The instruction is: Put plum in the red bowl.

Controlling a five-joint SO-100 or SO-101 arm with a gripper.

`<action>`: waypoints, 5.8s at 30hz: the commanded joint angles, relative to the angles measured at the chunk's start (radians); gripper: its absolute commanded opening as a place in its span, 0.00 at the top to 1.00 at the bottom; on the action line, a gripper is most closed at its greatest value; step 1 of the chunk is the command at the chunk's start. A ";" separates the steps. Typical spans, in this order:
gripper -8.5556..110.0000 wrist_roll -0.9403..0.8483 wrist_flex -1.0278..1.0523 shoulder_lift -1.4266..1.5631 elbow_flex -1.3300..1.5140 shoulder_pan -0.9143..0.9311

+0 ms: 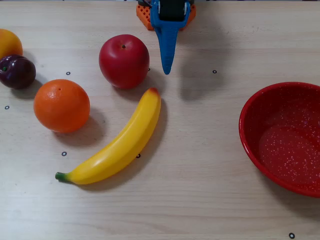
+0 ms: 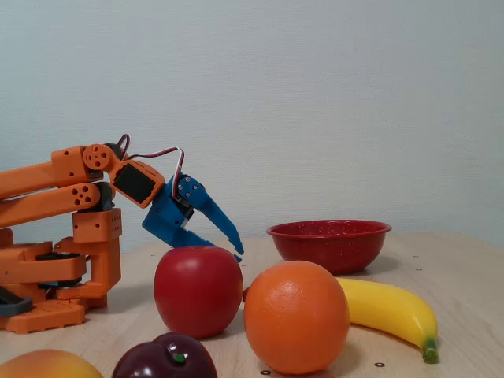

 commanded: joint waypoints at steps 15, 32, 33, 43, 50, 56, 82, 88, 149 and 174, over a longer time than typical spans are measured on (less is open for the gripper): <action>0.93 -0.052 -0.002 0.021 0.037 0.020; 0.93 -0.152 0.202 -0.216 -0.377 0.060; 0.93 -0.153 0.219 -0.233 -0.410 0.061; 0.93 -0.179 0.339 -0.330 -0.698 0.046; 0.93 -0.202 0.468 -0.434 -0.905 0.055; 0.93 -0.206 0.541 -0.534 -1.069 0.087; 0.93 -0.350 0.692 -1.086 -1.637 0.514; 0.93 -0.399 0.747 -1.244 -1.767 0.637; 0.61 -0.186 0.810 -2.028 -2.212 1.046; 0.57 -0.144 0.673 -2.128 -2.195 0.982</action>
